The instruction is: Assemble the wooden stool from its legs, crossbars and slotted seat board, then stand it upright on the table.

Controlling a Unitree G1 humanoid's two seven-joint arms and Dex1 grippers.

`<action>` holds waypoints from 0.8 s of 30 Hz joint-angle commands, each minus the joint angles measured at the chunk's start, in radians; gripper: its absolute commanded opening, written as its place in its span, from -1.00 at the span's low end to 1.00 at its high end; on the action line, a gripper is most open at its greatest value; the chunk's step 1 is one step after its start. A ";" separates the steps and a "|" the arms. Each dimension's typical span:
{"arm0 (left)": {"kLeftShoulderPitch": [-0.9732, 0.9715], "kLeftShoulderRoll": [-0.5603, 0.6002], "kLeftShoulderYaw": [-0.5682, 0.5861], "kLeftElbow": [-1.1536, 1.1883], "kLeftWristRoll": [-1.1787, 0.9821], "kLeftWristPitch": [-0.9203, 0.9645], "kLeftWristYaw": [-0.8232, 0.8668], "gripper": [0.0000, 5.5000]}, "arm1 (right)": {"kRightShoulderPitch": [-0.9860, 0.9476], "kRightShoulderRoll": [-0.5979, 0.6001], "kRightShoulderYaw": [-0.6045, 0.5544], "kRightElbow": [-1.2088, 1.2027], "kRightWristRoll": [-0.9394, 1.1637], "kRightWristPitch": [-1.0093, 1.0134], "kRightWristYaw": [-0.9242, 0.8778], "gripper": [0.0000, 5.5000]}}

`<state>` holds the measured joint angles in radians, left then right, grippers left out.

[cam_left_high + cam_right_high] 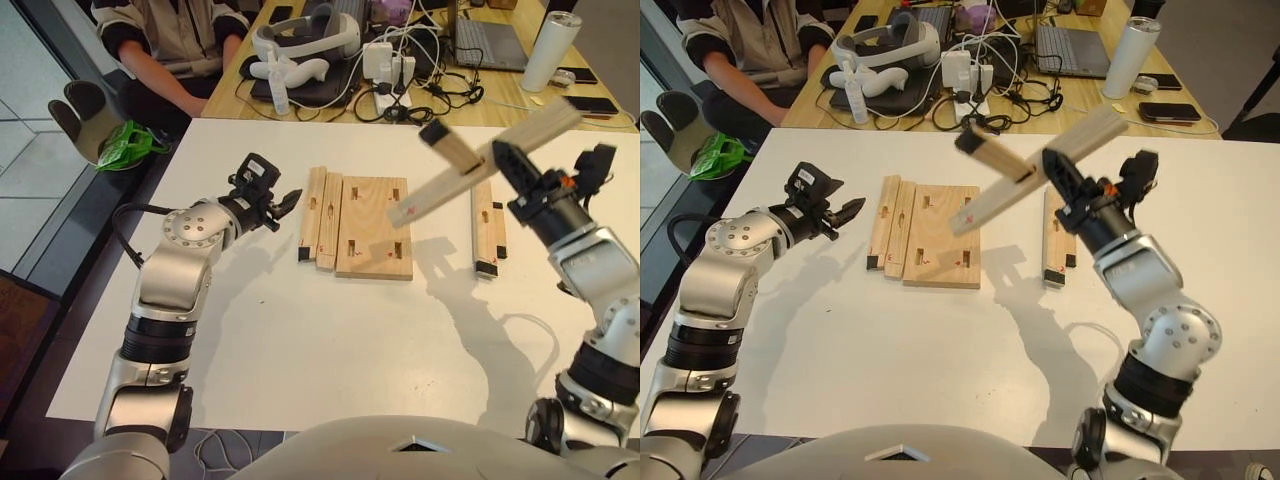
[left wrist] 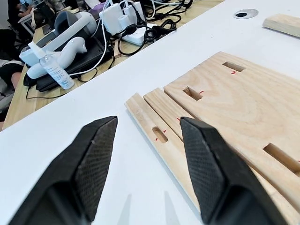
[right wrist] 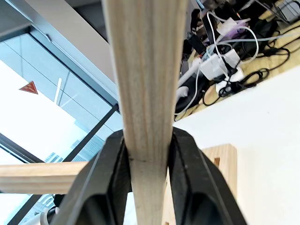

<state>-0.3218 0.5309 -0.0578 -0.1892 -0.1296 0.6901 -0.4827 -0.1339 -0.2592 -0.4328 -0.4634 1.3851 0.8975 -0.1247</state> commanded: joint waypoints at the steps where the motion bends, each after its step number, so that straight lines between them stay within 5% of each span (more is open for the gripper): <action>1: 0.014 -0.066 0.027 -0.035 -0.023 0.100 0.059 -0.10 | 0.095 -0.040 0.023 -0.080 0.040 0.007 -0.087 -0.64; 10: -0.003 -0.226 0.075 -0.108 -0.091 0.271 0.180 -0.10 | 0.112 -0.031 0.124 -0.078 -0.218 -0.112 -0.129 -0.64; 17: -0.016 -0.238 0.063 -0.121 -0.106 0.296 0.191 -0.10 | 0.092 0.084 0.171 -0.069 -0.279 -0.194 -0.160 -0.64; 24: -0.039 -0.246 0.071 -0.116 -0.106 0.286 0.204 -0.10 | 0.076 0.061 0.165 -0.052 -0.294 -0.193 -0.139 -0.64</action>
<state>-0.3355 0.2950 0.0084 -0.2993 -0.2309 0.9689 -0.2895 -0.0456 -0.1827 -0.2600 -0.5294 1.1094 0.7085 -0.2703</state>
